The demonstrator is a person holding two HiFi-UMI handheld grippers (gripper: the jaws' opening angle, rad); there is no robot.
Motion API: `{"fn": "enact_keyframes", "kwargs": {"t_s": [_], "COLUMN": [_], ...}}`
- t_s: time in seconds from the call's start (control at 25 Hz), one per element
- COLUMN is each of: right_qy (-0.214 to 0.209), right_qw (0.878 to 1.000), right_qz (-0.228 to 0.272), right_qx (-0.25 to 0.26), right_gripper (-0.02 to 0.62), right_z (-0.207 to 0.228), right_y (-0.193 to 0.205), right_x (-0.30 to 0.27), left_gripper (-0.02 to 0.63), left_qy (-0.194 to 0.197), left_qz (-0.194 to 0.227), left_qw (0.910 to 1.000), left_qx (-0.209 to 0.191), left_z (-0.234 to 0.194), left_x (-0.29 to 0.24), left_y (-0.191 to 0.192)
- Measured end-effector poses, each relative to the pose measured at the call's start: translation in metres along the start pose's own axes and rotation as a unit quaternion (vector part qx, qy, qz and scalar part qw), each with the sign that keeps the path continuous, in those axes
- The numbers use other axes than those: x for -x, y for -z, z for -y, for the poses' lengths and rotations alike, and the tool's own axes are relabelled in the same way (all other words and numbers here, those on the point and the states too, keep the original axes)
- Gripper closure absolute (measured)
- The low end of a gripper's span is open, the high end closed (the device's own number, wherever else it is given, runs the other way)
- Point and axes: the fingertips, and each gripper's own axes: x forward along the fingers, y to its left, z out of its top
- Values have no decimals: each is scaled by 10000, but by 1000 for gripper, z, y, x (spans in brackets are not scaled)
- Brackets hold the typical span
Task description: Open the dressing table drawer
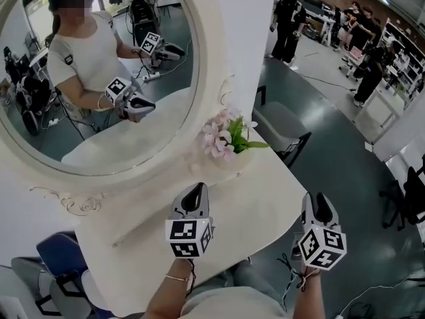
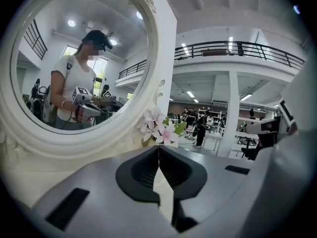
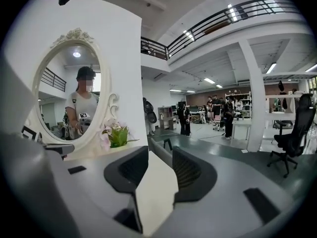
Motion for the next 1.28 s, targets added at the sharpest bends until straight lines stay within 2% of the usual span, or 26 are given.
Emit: {"fn": "enact_keyframes", "kwargs": {"t_s": [0.4,0.88,1.28], "right_qy": [-1083,-1664,-2326], "right_qw": [9939,9858,9721], "right_qz": [149,135,11], "right_qx": [129,161,302], "right_gripper": [436,437,436], "right_z": [-46,-76,-128], "right_y": [-30,-40,-34], "right_x": [-66,-95,-107], "left_gripper": [588,588,588], "left_qy": [-873,-1431,-1979], "left_qz": [214,311,320], "left_qw": [9959,9891,9795], "left_qx": [96,124,212], "left_z": [-28,-47,-72], "left_x": [8,22,53], "left_y": [-21,-31,-26]}}
